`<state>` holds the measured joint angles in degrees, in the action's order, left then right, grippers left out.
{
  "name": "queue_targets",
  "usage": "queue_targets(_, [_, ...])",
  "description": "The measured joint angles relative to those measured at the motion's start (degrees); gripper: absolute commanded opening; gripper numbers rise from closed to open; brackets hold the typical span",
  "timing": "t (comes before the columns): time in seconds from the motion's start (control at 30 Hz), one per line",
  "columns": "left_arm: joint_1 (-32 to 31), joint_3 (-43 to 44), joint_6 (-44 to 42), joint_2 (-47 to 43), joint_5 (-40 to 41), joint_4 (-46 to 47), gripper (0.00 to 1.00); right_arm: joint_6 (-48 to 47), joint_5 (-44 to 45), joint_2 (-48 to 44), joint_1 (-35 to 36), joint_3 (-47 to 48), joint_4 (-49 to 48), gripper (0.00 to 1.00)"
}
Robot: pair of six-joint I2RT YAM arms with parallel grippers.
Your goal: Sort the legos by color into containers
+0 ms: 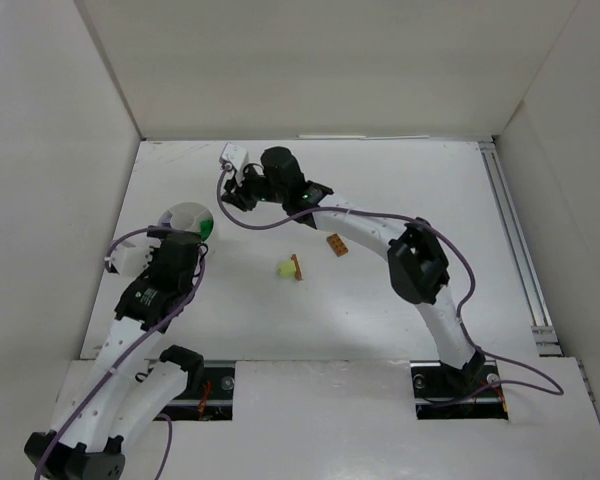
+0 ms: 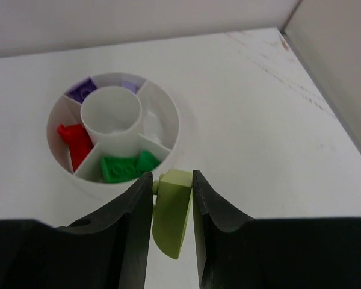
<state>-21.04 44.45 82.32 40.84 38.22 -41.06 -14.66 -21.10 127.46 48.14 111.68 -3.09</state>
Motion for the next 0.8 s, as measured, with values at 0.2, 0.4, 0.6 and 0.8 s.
queue_targets(0.2, [0.0,0.61,4.63,-6.23,1.75,-3.04,1.0,-0.83,-1.9,8.31,3.65,12.09,-1.7,0.17])
queue_targets(0.4, [0.0,0.61,7.58,-9.18,2.36,-4.83,1.0,-0.31,-2.29,14.38,6.86,20.33,-7.61,0.21])
queue_targets(0.6, [0.0,0.57,8.74,-13.29,2.34,-5.05,1.0,2.1,-2.91,18.78,7.32,23.37,-14.4,0.23])
queue_targets(0.8, [0.0,0.42,9.16,-14.32,2.32,-5.05,1.0,4.57,-1.75,24.61,6.91,27.08,-18.67,0.27])
